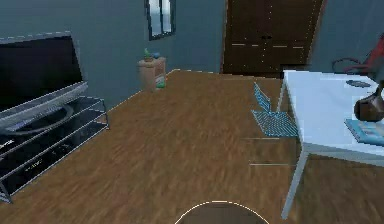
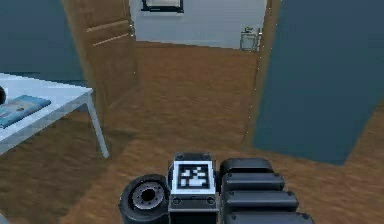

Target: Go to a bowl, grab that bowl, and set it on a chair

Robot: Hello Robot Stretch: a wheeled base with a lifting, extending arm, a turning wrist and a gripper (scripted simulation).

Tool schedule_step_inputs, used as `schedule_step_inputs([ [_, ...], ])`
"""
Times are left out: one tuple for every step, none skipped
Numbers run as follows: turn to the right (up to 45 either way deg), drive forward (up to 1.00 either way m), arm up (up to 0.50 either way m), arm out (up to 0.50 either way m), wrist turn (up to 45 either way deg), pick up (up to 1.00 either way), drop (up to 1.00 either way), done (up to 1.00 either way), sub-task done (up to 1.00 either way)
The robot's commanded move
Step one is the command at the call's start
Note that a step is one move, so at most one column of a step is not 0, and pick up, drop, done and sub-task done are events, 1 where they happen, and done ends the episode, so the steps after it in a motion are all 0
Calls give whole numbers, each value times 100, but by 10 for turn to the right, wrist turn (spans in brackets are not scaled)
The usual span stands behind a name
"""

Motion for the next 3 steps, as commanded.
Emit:
schedule_step_inputs([
  [0,100,0,0,0,0,0,0,0],
  [0,90,0,0,0,0,0,0,0],
  [450,0,0,0,0,0,0,0,0],
])
